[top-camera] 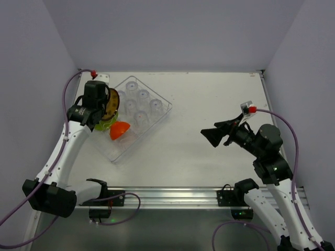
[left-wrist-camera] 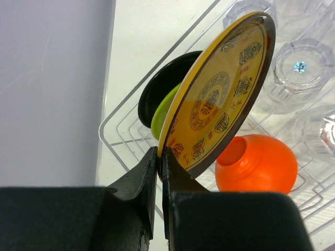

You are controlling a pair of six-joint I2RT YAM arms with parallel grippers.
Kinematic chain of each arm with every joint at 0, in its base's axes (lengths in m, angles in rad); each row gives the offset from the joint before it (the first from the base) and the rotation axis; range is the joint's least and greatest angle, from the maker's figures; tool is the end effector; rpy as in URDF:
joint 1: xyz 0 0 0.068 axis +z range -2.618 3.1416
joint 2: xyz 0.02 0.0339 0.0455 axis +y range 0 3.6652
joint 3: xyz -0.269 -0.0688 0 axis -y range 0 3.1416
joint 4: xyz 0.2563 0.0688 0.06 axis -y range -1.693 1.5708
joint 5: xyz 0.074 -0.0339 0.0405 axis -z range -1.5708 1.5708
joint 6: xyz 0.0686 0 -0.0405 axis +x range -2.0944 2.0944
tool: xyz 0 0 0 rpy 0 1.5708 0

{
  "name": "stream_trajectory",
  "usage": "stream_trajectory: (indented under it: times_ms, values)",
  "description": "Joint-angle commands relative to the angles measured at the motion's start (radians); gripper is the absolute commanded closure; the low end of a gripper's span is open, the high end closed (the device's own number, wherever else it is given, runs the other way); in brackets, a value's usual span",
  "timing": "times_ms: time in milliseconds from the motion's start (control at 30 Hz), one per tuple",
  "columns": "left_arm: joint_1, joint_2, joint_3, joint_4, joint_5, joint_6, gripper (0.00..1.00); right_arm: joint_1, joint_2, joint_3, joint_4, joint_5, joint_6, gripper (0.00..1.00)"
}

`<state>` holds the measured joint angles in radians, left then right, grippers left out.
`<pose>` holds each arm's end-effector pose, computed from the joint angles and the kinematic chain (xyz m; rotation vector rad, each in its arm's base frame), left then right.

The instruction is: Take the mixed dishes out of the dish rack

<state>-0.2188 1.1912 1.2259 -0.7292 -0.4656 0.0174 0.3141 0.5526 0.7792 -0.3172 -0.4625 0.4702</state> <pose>0.2784 -0.0304 0.3456 0.0165 2.2101 0.4147 0.1448 0.0792 0.3585 -0.2329 1.7306 0.9673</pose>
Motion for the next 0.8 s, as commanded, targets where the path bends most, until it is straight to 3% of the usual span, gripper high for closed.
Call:
stream_trajectory:
  times_ms: [0,200,300,333,533,633,767]
  values:
    - [-0.005,-0.025,0.081,-0.015,0.03,-0.105,1.0,0.003,0.024,-0.006,0.055,-0.01,0.03,0.01]
    - [-0.007,-0.079,0.127,-0.015,0.122,-0.233,1.0,0.003,0.064,-0.038,0.11,-0.093,0.097,0.04]
    - [-0.007,-0.131,0.124,0.031,0.237,-0.29,1.0,0.005,0.093,-0.049,0.148,-0.134,0.133,0.05]
    - [-0.007,-0.159,0.115,0.072,0.336,-0.306,1.0,0.006,0.114,-0.061,0.168,-0.152,0.145,0.05]
    - [-0.01,-0.229,-0.063,0.322,0.761,-0.519,1.0,0.01,0.233,-0.074,0.313,-0.281,0.238,0.11]
    - [-0.027,-0.251,-0.196,0.456,0.835,-0.629,1.0,0.025,0.28,-0.063,0.362,-0.263,0.252,0.13]
    - [-0.109,-0.242,-0.316,0.545,0.821,-0.701,1.0,0.055,0.325,-0.046,0.363,-0.188,0.242,0.19]
